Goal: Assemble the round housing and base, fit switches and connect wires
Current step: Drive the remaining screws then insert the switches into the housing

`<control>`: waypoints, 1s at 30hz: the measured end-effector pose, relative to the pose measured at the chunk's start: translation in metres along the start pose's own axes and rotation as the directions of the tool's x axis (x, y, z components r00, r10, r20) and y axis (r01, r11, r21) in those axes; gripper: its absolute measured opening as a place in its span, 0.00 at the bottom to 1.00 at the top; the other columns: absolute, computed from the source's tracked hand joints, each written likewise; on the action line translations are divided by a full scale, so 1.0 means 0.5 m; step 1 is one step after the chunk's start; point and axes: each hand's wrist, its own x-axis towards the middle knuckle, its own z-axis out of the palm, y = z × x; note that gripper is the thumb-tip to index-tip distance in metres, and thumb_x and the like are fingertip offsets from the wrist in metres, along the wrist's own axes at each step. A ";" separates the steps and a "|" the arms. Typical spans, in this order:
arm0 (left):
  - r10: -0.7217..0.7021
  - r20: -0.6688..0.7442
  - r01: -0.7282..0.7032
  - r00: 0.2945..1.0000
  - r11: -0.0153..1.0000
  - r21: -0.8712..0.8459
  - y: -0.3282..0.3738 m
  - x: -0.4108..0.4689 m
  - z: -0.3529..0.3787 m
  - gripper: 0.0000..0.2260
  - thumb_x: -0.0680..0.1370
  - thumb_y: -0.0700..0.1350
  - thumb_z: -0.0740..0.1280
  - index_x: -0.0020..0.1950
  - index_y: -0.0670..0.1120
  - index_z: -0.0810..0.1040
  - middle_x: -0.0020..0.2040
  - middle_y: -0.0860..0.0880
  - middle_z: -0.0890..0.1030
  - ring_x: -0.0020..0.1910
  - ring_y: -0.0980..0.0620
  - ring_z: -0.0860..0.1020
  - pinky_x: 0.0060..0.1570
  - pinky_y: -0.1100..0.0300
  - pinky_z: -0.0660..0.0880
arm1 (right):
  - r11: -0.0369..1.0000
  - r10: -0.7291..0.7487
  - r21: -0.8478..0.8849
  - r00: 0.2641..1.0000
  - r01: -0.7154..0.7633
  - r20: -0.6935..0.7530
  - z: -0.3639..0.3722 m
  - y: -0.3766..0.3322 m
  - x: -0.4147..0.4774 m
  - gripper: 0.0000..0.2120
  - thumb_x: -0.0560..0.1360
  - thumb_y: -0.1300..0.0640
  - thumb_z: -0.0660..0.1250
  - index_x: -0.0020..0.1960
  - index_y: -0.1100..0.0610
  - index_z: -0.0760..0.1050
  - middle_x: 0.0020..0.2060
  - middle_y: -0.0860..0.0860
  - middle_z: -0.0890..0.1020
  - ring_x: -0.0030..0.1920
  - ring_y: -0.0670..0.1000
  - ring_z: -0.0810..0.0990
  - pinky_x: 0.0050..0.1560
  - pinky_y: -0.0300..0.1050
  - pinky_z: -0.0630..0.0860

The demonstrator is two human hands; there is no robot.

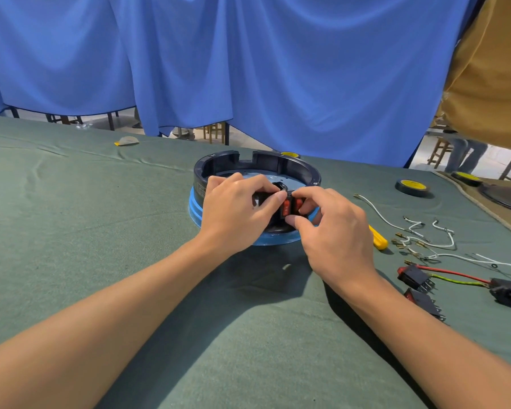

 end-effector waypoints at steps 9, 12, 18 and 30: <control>0.092 0.110 -0.098 0.990 0.994 0.047 -0.008 -0.007 -0.015 0.20 0.70 0.58 0.65 0.57 0.51 0.81 0.41 0.58 0.75 0.45 0.55 0.73 0.55 0.57 0.60 | 0.994 -0.092 0.059 0.994 0.089 0.061 -0.005 0.000 0.005 0.15 0.72 0.60 0.72 0.58 0.52 0.81 0.43 0.48 0.81 0.45 0.53 0.78 0.46 0.55 0.77; 0.107 0.138 -0.113 0.985 0.993 0.039 -0.008 -0.008 -0.019 0.19 0.71 0.56 0.69 0.58 0.50 0.81 0.39 0.65 0.70 0.45 0.56 0.71 0.56 0.54 0.61 | 0.987 -0.154 0.057 0.987 0.151 0.052 -0.004 0.000 0.002 0.14 0.71 0.64 0.72 0.56 0.56 0.81 0.44 0.51 0.83 0.45 0.55 0.79 0.46 0.56 0.78; 0.104 0.138 -0.112 0.985 0.992 0.050 -0.011 -0.006 -0.018 0.18 0.72 0.53 0.75 0.60 0.50 0.81 0.41 0.62 0.71 0.46 0.56 0.71 0.57 0.54 0.61 | 0.974 -0.206 0.104 0.977 0.200 0.049 -0.011 0.002 0.008 0.13 0.69 0.67 0.72 0.53 0.59 0.82 0.42 0.54 0.84 0.42 0.55 0.81 0.44 0.55 0.79; 0.084 0.090 -0.089 0.992 0.995 0.053 -0.012 -0.008 -0.008 0.17 0.72 0.52 0.75 0.59 0.51 0.81 0.42 0.58 0.74 0.45 0.56 0.71 0.56 0.58 0.59 | 0.968 -0.246 0.069 0.966 0.241 0.081 -0.023 0.006 0.008 0.03 0.73 0.65 0.70 0.43 0.59 0.80 0.35 0.52 0.82 0.36 0.50 0.76 0.39 0.47 0.72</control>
